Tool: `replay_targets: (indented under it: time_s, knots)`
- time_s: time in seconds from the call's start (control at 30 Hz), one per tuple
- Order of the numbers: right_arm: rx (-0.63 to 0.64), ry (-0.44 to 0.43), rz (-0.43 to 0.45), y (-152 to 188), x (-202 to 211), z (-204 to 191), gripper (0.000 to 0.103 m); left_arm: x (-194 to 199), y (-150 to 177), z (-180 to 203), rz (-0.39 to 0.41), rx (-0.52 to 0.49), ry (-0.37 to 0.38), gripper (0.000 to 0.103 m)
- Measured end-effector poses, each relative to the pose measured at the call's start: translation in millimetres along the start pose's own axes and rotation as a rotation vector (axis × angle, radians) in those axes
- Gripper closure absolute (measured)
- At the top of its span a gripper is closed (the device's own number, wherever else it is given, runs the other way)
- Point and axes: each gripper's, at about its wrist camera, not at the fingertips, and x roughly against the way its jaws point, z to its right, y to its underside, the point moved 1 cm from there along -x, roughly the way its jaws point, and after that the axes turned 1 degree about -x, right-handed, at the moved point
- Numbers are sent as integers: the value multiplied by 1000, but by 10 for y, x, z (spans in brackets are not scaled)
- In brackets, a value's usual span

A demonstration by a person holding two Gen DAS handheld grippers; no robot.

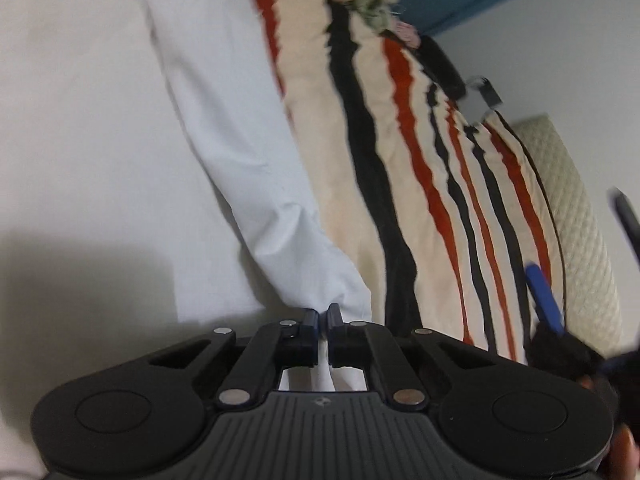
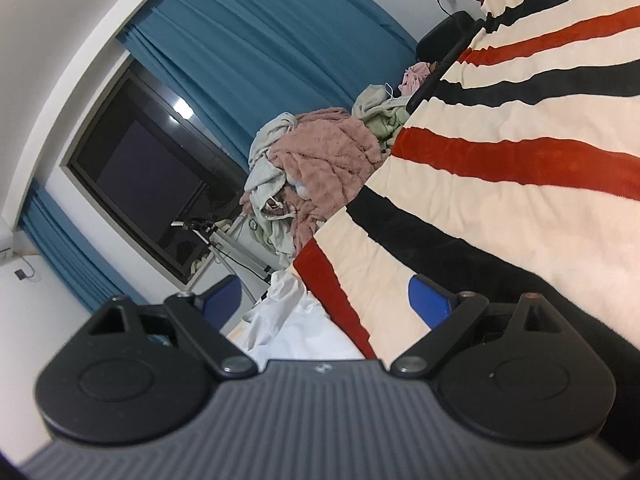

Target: Fold clothes

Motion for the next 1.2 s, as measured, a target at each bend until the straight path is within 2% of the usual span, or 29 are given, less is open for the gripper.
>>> replay_targets:
  time_s: [0.13,0.3,0.33,0.47,0.57,0.63,0.67,0.7,0.8,0.87,0.97,1.03,1.07,1.1,1.13,1.17,1.2]
  knots:
    - [25,4,-10,37,1,-73,11,387,-70,90,-6,-60,-4,101]
    - [75,19,-37,108,-15,-201,11,949,-193,-126,9,-5,51,102]
    - [83,21,-40,120,-16,-224,11,1062,-202,-271,16,13,36,102]
    - [114,30,-47,152,-7,-304,11,1084,-319,-583,13,83,-22,100]
    - [127,38,-42,149,22,-334,11,1027,-333,-521,8,71,-37,88]
    - [132,48,-35,140,43,-344,11,933,-373,-309,6,43,-38,73]
    - [135,55,-30,131,52,-345,11,851,-412,-176,2,29,-40,58]
    - [135,61,-23,118,64,-340,11,782,-414,-26,-2,8,-47,48]
    - [123,77,3,65,107,-296,11,628,-365,396,-21,-73,-96,41]
    - [120,86,18,42,122,-261,11,465,-383,665,-43,-145,-188,40]
    - [115,99,41,6,145,-209,11,245,-313,955,-71,-253,-325,40]
    - [111,108,56,-18,160,-173,11,77,-246,1097,-89,-331,-403,45]
    - [109,112,64,-30,168,-156,11,-18,-214,1126,-108,-362,-447,54]
    - [108,116,69,-40,169,-138,11,-66,-180,1084,-125,-374,-467,70]
    - [107,118,68,-46,158,-118,11,-112,-147,1038,-141,-385,-486,79]
    - [103,118,63,-50,142,-96,11,-158,-114,992,-158,-396,-504,93]
    - [100,118,59,-54,126,-74,11,-204,-81,947,-174,-408,-523,97]
